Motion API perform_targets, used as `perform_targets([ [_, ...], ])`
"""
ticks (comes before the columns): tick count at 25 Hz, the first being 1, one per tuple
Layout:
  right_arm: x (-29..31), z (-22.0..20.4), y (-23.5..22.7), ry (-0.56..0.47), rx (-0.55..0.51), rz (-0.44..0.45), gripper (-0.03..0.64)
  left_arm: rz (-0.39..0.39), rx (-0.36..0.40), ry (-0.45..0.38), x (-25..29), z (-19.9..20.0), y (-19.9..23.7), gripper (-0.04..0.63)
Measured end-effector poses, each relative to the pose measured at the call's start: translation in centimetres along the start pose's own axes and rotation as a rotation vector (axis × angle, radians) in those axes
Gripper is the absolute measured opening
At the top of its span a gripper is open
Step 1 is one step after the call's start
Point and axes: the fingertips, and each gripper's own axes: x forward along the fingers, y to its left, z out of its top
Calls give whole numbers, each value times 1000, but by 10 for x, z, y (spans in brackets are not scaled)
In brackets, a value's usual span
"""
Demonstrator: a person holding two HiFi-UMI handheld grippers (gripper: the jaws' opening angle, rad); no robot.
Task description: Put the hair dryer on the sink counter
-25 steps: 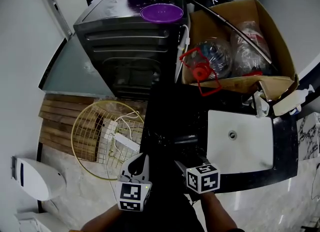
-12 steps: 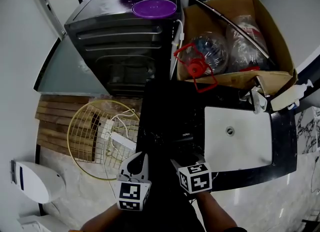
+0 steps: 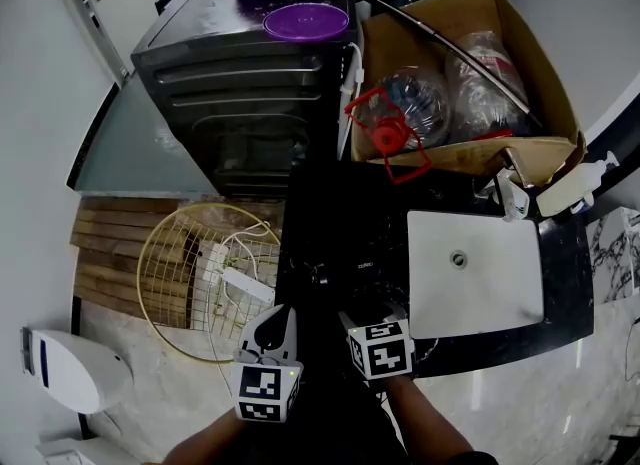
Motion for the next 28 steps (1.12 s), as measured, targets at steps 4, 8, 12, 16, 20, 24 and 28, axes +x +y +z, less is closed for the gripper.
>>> perform_targets([
  [4,-4,0,-2,-9,2,-14,294,-11,-4,-16,-11,1,1,8],
  [8,-24,3,-4,-67,25,-67,301,-27,8,-52,-27,6,3,8],
  [12,-59,8,6,-170,55,-100,296,-43,24,-64,-48,3,5,8],
  [16,-97,10,30,-276,65,-112,258,-69,51,-87,-72,3,1,8],
  [20,-127,5,58,-359,63,-133,214,-84,70,-121,-99,1,0,8],
  [24,-146,-7,90,-401,55,-145,176,-96,73,-138,-127,-11,2,8],
  [28,-162,-25,123,-416,44,-148,129,-110,67,-141,-157,-26,1,8],
])
